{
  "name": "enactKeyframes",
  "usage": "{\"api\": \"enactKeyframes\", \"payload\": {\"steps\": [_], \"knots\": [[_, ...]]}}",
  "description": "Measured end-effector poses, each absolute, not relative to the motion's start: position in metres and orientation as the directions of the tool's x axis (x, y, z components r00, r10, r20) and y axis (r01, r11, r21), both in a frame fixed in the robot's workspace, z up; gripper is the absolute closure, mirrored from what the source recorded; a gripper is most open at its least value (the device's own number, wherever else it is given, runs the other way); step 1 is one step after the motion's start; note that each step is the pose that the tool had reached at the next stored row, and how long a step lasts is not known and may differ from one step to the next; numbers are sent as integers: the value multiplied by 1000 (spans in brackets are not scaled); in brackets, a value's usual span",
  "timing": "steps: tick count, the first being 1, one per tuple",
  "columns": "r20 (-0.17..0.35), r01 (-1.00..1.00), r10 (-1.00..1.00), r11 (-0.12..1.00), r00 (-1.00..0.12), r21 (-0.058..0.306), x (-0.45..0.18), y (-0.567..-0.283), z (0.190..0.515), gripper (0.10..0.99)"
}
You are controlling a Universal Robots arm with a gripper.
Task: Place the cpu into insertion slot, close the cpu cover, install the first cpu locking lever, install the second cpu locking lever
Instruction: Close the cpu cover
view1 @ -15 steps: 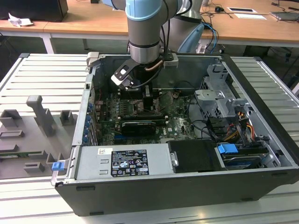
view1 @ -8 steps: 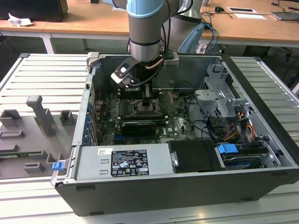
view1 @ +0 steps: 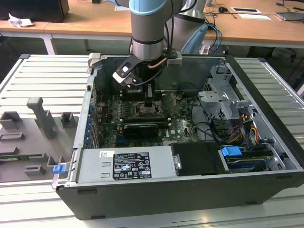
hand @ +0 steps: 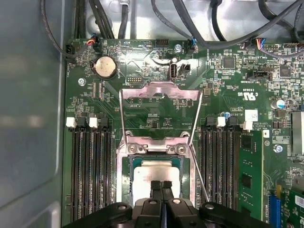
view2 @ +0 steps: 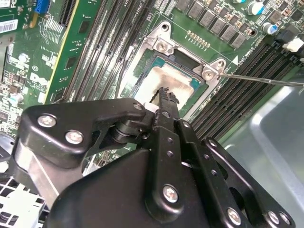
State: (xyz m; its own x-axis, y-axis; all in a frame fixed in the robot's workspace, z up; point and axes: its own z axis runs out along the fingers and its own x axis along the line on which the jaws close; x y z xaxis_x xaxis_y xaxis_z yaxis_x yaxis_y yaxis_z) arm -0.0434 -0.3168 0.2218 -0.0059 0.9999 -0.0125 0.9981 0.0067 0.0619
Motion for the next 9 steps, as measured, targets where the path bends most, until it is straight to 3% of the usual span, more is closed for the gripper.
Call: {"api": "enactKeyframes", "payload": {"steps": [9], "knots": [[-12, 998, 1000, 6, -6, 59, -43, -317, 229, 980]]}}
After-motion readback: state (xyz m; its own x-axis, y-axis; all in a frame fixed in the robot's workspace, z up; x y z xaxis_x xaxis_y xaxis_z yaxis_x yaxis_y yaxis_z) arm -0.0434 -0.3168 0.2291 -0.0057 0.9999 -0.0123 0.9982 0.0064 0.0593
